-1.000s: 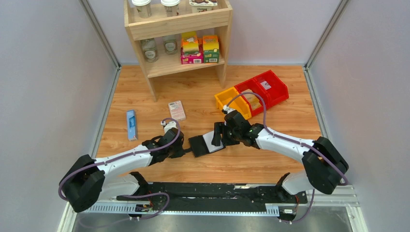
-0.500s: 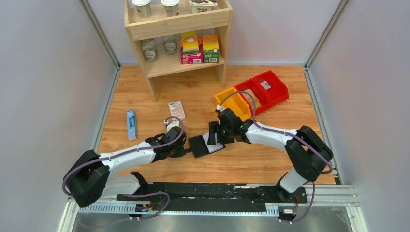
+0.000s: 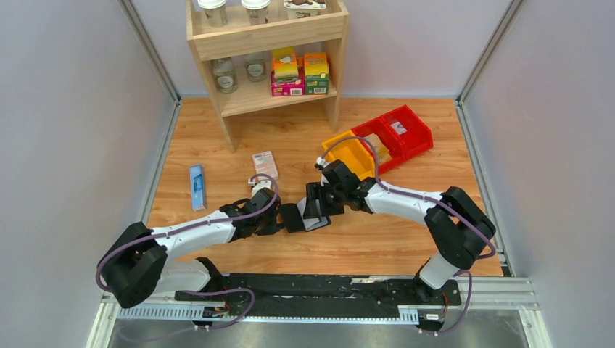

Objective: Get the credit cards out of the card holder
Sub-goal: Open the card holder at the center of the board, then remove the credit card from the card holder.

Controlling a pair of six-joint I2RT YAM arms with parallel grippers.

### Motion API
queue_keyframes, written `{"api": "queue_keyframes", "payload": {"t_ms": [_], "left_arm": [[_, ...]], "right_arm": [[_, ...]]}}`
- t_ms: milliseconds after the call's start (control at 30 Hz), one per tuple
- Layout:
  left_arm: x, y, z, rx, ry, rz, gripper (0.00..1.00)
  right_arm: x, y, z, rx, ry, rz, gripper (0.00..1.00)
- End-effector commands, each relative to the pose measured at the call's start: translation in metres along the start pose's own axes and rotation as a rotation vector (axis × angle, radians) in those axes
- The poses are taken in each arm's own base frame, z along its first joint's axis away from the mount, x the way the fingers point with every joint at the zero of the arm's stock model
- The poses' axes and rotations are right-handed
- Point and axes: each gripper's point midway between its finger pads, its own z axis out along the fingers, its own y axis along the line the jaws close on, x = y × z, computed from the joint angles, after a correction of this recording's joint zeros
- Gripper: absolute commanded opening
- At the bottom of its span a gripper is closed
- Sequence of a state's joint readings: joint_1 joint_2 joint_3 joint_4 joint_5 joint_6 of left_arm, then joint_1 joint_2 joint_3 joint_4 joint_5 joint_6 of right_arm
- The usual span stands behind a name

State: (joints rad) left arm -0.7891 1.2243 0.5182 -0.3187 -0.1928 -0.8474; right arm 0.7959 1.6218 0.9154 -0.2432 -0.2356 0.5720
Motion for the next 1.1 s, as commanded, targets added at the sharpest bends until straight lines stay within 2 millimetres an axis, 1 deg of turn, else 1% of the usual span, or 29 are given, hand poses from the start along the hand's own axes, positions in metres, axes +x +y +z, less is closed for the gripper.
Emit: {"api": "queue_keyframes", "payload": {"t_ms": [0, 67, 133, 333, 433, 533, 567, 733, 800, 900, 1067], "left_arm": [[0.0, -0.009, -0.001, 0.034, 0.016, 0.008, 0.0], [-0.001, -0.009, -0.002, 0.034, 0.014, 0.007, 0.0], [0.0, -0.007, -0.003, 0.03, 0.015, 0.004, 0.0], [0.0, -0.003, -0.006, 0.023, 0.004, -0.006, 0.0], [0.0, -0.002, -0.008, 0.022, -0.004, -0.01, 0.0], [0.0, 0.0, -0.01, 0.02, -0.006, -0.013, 0.0], [0.0, 0.0, -0.01, 0.021, -0.007, -0.013, 0.0], [0.003, 0.004, -0.011, 0.015, -0.006, -0.018, 0.0], [0.002, 0.003, -0.012, 0.02, -0.01, -0.021, 0.0], [0.003, 0.004, -0.013, 0.021, -0.009, -0.021, 0.0], [0.004, 0.006, -0.015, 0.02, -0.012, -0.029, 0.0]], "right_arm": [[-0.017, 0.049, -0.006, -0.139, -0.028, -0.071, 0.69], [-0.017, 0.054, -0.007, -0.13, -0.034, -0.083, 0.7], [-0.02, 0.054, -0.008, -0.105, -0.047, -0.094, 0.7], [-0.02, 0.038, -0.007, -0.012, -0.06, -0.085, 0.71], [-0.017, 0.035, -0.007, -0.003, -0.057, -0.085, 0.72], [-0.017, 0.039, -0.007, -0.025, -0.058, -0.089, 0.72], [-0.018, 0.041, -0.007, -0.031, -0.061, -0.089, 0.72], [-0.023, 0.037, -0.007, -0.003, -0.078, -0.091, 0.75], [-0.021, 0.036, -0.006, -0.005, -0.073, -0.095, 0.75], [-0.02, 0.045, -0.003, -0.059, -0.064, -0.103, 0.75], [-0.017, 0.075, -0.003, -0.226, -0.046, -0.12, 0.73]]}}
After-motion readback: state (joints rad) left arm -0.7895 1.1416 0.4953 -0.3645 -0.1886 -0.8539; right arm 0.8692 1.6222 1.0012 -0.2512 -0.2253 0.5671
